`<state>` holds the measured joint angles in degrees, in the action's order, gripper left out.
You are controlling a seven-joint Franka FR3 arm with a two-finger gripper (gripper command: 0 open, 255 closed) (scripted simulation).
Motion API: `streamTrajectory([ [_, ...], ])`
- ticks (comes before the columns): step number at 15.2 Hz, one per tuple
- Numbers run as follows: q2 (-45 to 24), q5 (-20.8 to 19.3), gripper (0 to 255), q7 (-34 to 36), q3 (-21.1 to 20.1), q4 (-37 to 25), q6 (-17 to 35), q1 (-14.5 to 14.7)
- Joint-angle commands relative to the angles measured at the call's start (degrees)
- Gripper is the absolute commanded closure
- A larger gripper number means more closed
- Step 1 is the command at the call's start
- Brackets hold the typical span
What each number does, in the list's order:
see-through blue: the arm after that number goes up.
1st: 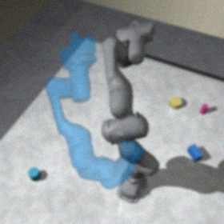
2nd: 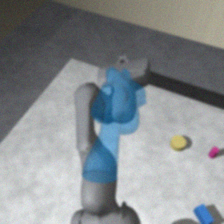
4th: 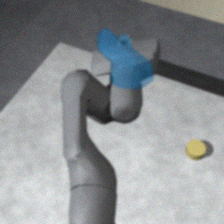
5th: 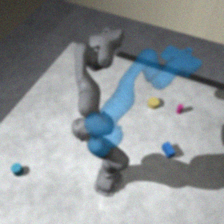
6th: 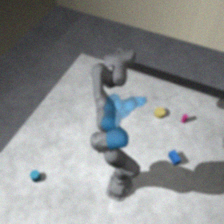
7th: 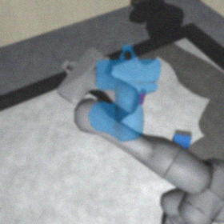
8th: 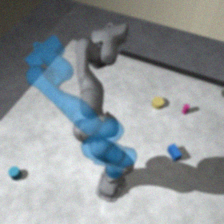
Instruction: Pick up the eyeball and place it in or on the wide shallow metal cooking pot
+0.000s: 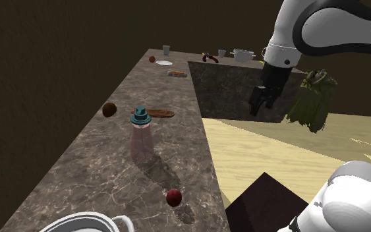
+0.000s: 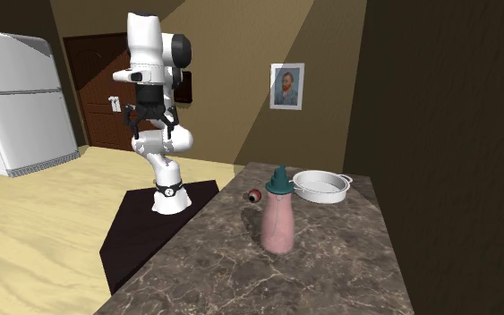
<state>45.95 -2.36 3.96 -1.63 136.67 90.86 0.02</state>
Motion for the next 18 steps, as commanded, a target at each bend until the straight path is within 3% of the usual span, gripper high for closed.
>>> streamTrajectory([
  [1,0.00,0.00,0,0.00,0.00,0.00,0.00,0.00],
  [10,-1.10,7.85,0,13.03,-10.96,7.56,9.33,3.76],
  [18,-8.64,13.51,0,24.71,-21.81,9.04,19.59,6.25],
])
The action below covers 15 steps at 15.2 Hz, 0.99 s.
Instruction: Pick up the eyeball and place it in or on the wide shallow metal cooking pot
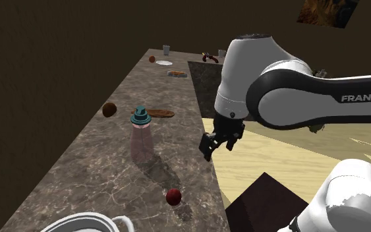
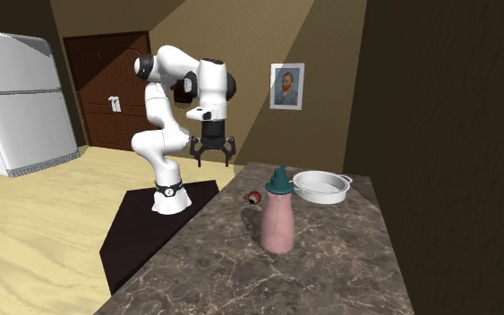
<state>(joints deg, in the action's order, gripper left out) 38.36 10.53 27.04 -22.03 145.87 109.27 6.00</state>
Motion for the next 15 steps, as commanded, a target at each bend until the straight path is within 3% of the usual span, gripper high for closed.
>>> streamTrajectory([
  [1,-2.42,1.07,0,3.14,-2.83,-0.34,2.54,0.40],
  [7,-12.43,1.49,0,12.88,-11.74,-3.14,10.77,-0.18],
  [12,-23.22,-2.91,0,23.09,-19.63,-7.60,17.08,-2.49],
  [15,-24.48,-3.65,0,23.77,-20.15,-6.87,18.88,-2.76],
])
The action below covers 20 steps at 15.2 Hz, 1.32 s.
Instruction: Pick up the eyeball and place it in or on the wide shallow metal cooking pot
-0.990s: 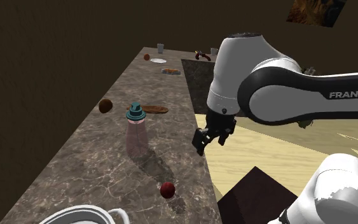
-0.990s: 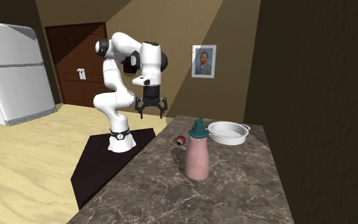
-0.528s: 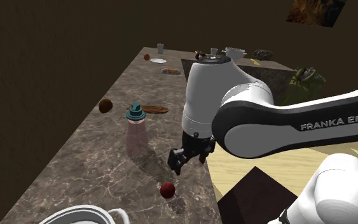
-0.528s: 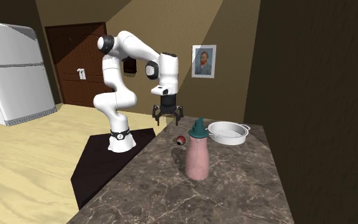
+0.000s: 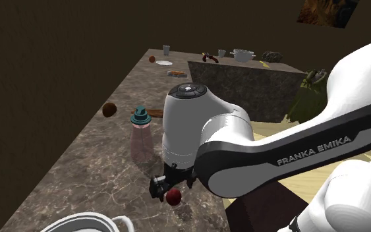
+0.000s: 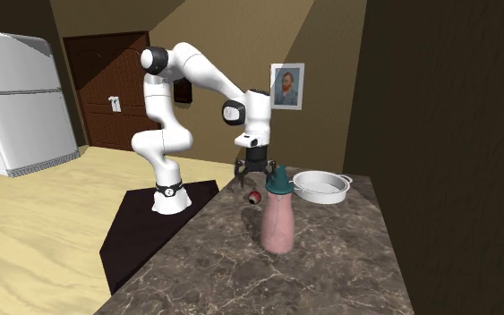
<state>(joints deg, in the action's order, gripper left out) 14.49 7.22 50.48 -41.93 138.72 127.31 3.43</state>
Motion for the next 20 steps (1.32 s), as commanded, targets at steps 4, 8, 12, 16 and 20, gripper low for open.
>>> streamTrajectory([
  [4,-3.01,-1.94,0,1.60,-1.18,1.76,4.32,-0.87],
  [8,-4.06,-2.72,0,2.21,-1.53,2.29,5.69,-1.16],
  [12,-4.06,-2.72,0,2.21,-1.53,2.29,5.69,-1.16],
  [16,-4.05,-2.72,255,2.21,-1.53,2.28,5.68,-1.16],
  [20,-4.06,-2.72,255,2.21,-1.53,2.28,5.68,-1.16],
])
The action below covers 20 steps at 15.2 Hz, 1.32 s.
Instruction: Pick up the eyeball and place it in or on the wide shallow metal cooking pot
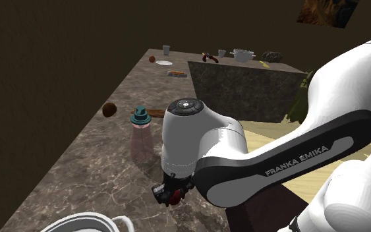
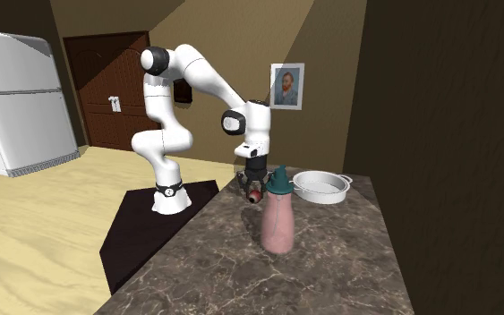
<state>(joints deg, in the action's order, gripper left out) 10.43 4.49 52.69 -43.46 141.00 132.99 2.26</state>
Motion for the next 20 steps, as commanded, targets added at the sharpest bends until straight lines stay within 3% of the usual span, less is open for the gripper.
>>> streamTrajectory([
  [1,0.00,0.00,255,0.00,0.00,0.00,0.00,0.00],
  [20,8.59,4.67,255,-4.67,4.12,-7.17,-14.47,1.86],
])
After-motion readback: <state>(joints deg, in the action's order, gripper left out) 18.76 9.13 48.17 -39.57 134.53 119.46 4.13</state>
